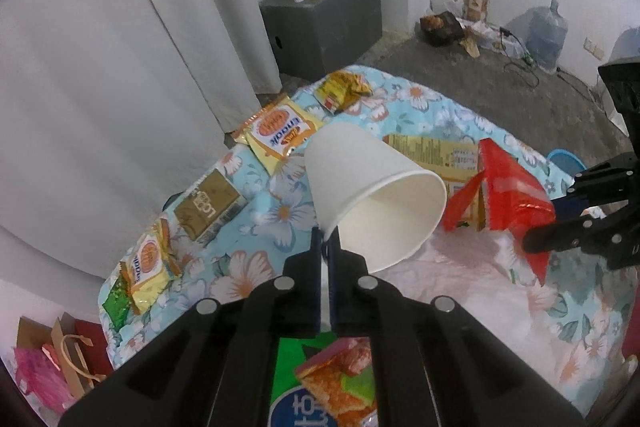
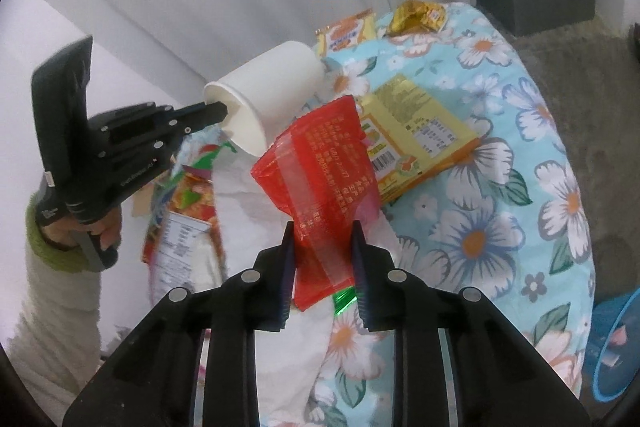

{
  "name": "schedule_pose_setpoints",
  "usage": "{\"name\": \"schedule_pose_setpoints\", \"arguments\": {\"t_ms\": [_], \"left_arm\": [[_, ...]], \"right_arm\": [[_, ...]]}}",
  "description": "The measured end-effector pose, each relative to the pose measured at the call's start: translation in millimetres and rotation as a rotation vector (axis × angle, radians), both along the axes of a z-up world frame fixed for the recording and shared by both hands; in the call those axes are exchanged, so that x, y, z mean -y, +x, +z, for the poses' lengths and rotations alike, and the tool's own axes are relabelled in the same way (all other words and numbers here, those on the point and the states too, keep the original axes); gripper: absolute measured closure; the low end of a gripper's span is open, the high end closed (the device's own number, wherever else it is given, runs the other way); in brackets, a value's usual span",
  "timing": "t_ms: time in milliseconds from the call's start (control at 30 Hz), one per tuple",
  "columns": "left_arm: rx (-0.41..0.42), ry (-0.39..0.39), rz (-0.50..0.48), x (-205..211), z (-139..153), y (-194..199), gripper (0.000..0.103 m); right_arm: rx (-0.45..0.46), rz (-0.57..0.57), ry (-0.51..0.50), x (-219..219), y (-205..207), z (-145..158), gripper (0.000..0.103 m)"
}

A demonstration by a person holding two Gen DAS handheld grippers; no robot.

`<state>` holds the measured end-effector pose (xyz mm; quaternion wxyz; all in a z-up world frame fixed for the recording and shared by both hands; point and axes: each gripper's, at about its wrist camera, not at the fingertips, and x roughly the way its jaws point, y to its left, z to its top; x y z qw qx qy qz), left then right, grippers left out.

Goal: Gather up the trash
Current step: 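Carry the cup and red wrapper over the wastebasket and release both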

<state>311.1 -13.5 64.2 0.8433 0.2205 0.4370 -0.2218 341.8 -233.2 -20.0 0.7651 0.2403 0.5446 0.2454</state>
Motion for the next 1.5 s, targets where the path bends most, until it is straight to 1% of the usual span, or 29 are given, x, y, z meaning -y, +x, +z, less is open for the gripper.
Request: {"name": "schedule_pose_setpoints", "arguments": {"t_ms": [267,400,467,633,800,1000,1033,1067,1100,1167,1200,1300,1333,1400,1467,1500], "left_arm": [[0.036,-0.057,0.015,-9.0,31.7,-23.8,0.101],[0.04,-0.081,-0.004,-3.0,46.0,-37.2,0.101],[0.052,-0.089,-0.028,5.3,54.5,-48.8,0.101],[0.071,-0.125,-0.114,43.4,72.1,-74.2,0.101],[0.05,-0.146,-0.218,100.0,73.6,-93.3,0.101],[-0.025,-0.134,-0.348,192.2,51.7,-116.5,0.101],[-0.041,-0.124,-0.38,215.0,45.2,-122.7,0.101],[-0.049,-0.119,-0.396,226.0,40.9,-126.3,0.101],[-0.067,-0.113,-0.424,248.0,33.7,-131.9,0.101],[-0.094,-0.103,-0.459,277.2,21.4,-139.6,0.101],[-0.111,-0.092,-0.483,298.9,11.9,-144.4,0.101],[-0.164,-0.068,-0.523,344.2,-13.9,-149.9,0.101],[-0.192,-0.052,-0.542,366.0,-28.3,-152.9,0.101],[-0.224,-0.031,-0.562,390.7,-47.6,-154.2,0.101],[-0.268,-0.007,-0.584,422.8,-75.1,-157.8,0.1],[-0.291,0.006,-0.588,436.9,-88.6,-158.2,0.1]], "right_arm": [[0.036,-0.054,0.054,17.1,-15.8,21.9,0.08],[0.058,-0.095,0.081,32.8,-26.0,32.3,0.08],[0.069,-0.122,0.092,43.8,-33.7,35.5,0.08],[0.089,-0.209,0.103,75.4,-58.7,42.0,0.08],[0.075,-0.341,0.11,127.9,-100.6,35.0,0.08],[0.043,-0.505,0.12,193.9,-149.6,11.3,0.08],[0.036,-0.538,0.12,207.3,-159.4,5.3,0.08],[0.028,-0.569,0.118,219.6,-168.0,-0.5,0.08],[0.018,-0.602,0.114,232.4,-176.6,-7.4,0.08],[-0.003,-0.659,0.106,253.7,-191.3,-20.0,0.08],[-0.019,-0.691,0.104,265.2,-198.7,-28.5,0.08],[-0.065,-0.778,0.099,293.0,-215.9,-54.1,0.079],[-0.077,-0.799,0.1,300.0,-219.4,-60.6,0.078],[-0.119,-0.858,0.104,319.2,-230.5,-83.4,0.077],[-0.154,-0.899,0.105,332.0,-239.6,-101.3,0.076],[-0.186,-0.928,0.103,341.1,-243.1,-117.3,0.076]]}}
